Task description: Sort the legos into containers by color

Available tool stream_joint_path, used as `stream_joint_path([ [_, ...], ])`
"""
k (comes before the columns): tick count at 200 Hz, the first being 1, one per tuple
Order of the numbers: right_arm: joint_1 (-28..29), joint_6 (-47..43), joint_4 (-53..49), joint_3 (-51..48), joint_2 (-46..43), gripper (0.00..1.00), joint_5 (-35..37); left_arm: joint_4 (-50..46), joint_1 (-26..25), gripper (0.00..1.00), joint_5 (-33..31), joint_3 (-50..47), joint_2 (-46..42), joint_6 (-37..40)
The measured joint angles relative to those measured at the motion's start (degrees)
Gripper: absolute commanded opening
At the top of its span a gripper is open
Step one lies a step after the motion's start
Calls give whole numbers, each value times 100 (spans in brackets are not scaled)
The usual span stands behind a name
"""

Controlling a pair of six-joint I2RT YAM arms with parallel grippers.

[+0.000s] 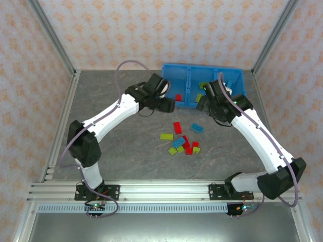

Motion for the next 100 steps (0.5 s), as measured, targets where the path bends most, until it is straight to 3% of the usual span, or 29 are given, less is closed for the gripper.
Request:
stream_joint_path([
  [29,-44,444,22,-439,-376,80,704,-4,-262,65,2,2033,1539,-140],
  [64,-70,262,24,-564,-514,81,765,-304,-308,64,-20,4712,3827,-459],
  [100,-109,-232,-55,-579,-577,82,772,-142,-334,68,-68,5193,4483,-892],
])
